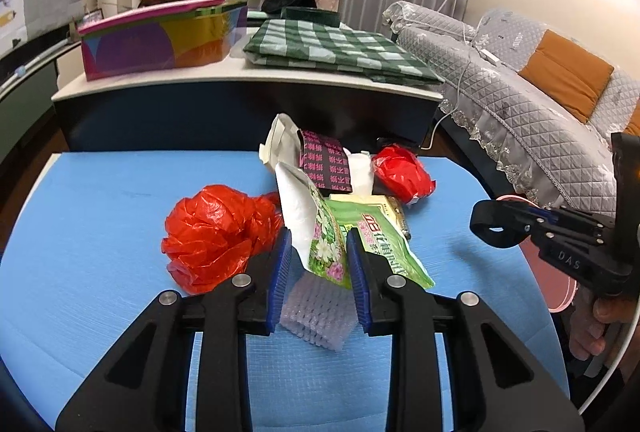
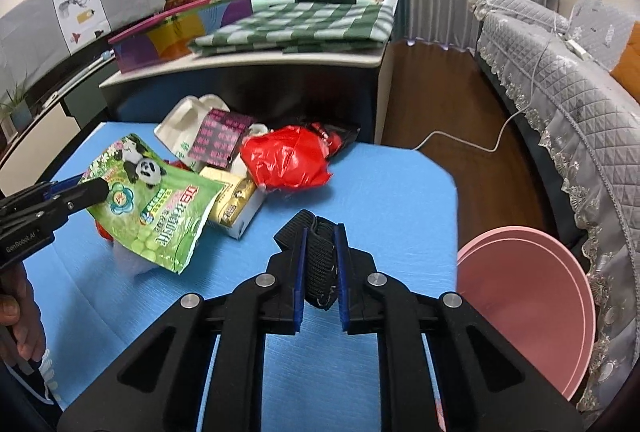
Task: Collect trash
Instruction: 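Close the left gripper on the green snack packet, then carry the black pouch and green packet in both grippers over the pink bin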
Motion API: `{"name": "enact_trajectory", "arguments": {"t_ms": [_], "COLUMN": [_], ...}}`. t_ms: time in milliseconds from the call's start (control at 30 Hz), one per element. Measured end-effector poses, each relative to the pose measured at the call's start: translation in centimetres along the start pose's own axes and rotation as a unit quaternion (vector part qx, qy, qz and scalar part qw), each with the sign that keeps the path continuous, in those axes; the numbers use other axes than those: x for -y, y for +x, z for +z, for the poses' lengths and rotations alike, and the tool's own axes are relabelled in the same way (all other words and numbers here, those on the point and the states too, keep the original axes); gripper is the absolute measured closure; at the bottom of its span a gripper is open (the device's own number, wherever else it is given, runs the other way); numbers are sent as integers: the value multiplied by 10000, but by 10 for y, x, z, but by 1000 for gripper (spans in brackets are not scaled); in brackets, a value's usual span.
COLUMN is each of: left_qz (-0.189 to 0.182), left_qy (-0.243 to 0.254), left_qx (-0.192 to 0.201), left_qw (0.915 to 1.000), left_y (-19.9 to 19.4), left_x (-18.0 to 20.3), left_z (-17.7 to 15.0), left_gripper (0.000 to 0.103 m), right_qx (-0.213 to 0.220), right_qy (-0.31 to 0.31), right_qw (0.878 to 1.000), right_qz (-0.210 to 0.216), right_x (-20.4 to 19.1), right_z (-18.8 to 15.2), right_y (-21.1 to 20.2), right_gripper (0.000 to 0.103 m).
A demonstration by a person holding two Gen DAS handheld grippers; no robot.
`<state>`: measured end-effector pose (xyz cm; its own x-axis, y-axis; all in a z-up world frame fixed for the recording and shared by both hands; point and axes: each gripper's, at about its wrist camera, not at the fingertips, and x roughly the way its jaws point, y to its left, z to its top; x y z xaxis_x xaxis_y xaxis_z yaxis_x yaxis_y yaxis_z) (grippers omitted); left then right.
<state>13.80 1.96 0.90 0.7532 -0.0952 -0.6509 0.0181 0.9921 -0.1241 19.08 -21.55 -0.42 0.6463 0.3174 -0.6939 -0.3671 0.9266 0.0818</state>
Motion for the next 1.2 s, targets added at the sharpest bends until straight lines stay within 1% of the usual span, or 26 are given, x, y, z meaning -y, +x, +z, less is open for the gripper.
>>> {"name": "enact_trajectory", "arguments": {"t_ms": [33,267,367,433,633,900,1200], "left_qz": [3,7,1,-9,-40,-52,-119], "left_qy": [17,119,181,226,378,524,522], "left_qx": [23,218,289,341,389,542,662], "left_qw": [10000,9997,9994,9992,9985,9971,9964], "left_y": [-3,-21,-29,-34,-46,-60,-74], "left_x": [1,10,14,18,30,45,57], "left_z": [0,2,2,1,-4,-3,-4], "left_gripper": [78,81,86,92,100,102,102], "right_qx": [25,304,426,489,628,821,963], "right_qy": [12,134,185,225,362,533,696], "right_qw": [10000,9994,9989,9985,9973,9950,9925], "right_qz": [-7,-76,-101,-114,-147,-215,-298], "right_x": [1,7,11,14,24,39,52], "right_z": [0,1,0,-1,-6,-13,-19], "right_y": [-2,-33,-48,-57,-80,-107,-129], "right_gripper": [90,90,90,90,90,89,89]}}
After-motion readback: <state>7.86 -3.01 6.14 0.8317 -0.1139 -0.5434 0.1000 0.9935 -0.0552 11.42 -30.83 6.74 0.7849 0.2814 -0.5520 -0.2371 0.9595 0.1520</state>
